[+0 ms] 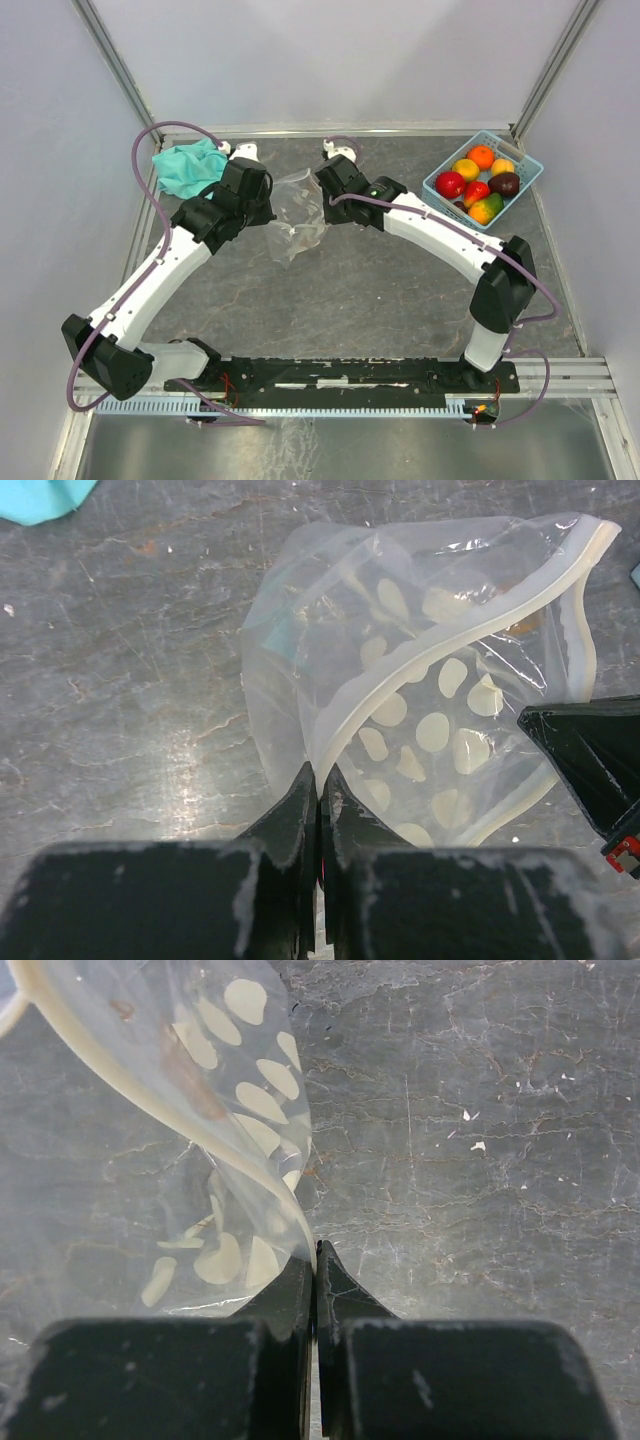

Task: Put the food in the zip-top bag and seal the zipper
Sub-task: Open the zipper of the food storage bag.

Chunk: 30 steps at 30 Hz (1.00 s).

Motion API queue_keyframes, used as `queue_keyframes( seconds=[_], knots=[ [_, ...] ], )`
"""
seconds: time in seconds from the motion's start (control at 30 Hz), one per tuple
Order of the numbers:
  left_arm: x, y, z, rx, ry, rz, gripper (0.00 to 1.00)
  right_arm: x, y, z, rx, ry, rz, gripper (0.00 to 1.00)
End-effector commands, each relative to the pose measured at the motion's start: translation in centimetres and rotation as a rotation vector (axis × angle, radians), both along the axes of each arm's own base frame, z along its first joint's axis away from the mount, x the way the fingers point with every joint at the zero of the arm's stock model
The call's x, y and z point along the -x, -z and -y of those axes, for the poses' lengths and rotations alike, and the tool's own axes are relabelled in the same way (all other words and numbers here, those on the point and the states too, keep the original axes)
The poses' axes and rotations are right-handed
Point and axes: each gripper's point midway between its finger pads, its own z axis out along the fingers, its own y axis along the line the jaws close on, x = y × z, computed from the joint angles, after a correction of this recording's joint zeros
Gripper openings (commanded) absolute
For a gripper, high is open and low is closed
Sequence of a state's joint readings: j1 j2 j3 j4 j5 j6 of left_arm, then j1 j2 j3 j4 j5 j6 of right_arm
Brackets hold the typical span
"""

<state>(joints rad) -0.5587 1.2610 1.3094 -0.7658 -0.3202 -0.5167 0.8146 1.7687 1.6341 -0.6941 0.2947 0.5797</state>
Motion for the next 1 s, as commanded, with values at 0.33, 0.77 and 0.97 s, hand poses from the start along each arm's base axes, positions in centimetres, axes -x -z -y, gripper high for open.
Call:
queue_keyframes(
  seconds=[0.33,0.77,0.97],
  knots=[
    [-0.9,1.8,1.5,-0.015,0.073,-0.010,0.03,-0.5,5.8,0.3,-0.013,-0.010,-0.064,0.02],
    [-3.4,3.4,3.7,-0.041,0.107,-0.066,0.03,-1.0,1.3,1.0,-0.162,-0.167,-0.004,0.45],
    [-4.0,3.9,4.6,-0.058,0.135,-0.083,0.03,-2.1,-1.9,4.3,-0.178,-0.172,0.056,0.66]
  ],
)
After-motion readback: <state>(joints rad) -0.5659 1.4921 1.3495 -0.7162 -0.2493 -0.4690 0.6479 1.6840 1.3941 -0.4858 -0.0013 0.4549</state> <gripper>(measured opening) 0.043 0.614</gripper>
